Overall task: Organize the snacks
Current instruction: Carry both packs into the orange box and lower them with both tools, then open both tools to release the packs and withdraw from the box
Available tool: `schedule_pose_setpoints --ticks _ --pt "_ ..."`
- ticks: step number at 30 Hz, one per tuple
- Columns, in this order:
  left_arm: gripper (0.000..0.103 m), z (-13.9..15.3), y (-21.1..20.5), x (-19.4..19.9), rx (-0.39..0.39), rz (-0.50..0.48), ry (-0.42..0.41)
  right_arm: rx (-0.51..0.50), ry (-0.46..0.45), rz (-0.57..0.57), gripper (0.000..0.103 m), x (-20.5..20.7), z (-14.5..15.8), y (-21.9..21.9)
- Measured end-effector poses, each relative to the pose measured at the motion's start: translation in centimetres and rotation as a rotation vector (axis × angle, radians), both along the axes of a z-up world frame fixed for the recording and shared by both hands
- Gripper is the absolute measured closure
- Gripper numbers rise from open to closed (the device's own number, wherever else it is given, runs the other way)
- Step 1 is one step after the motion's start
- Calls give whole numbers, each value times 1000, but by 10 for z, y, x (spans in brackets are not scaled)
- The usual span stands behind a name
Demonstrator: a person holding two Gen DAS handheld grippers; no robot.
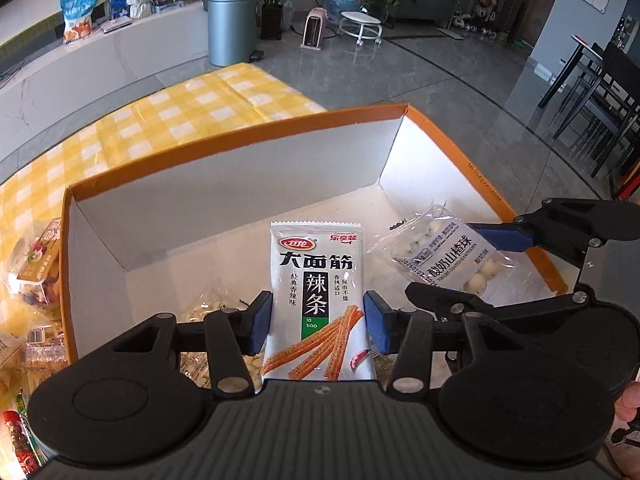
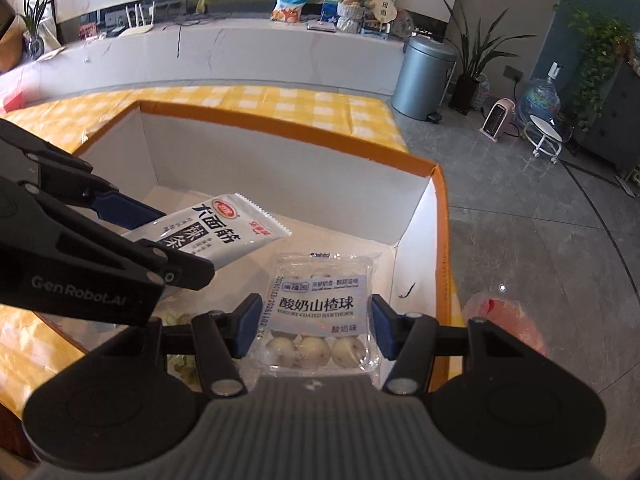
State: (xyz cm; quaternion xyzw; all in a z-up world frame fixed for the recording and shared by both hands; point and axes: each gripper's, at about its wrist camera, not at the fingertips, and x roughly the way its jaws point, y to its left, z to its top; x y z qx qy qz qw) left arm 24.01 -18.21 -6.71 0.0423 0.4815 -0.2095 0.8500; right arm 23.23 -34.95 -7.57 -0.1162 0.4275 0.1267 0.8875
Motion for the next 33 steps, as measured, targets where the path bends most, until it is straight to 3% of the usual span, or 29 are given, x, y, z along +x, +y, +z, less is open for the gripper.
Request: schedule_pose_setpoints --ticks 13,19,23,28,33 --pt "45 -18 4 13 36 28 135 -40 132 5 43 12 -14 5" --pt "27 -9 12 12 -17 48 142 -39 134 0 34 10 -8 6" --pt "21 6 19 6 -57 61 92 -33 113 5 17 6 0 8" --pt "21 33 32 -8 -107 78 1 -50 63 1 16 -5 16 13" --pt "20 66 51 -35 -161 78 -160 -14 -94 -72 16 -24 45 14"
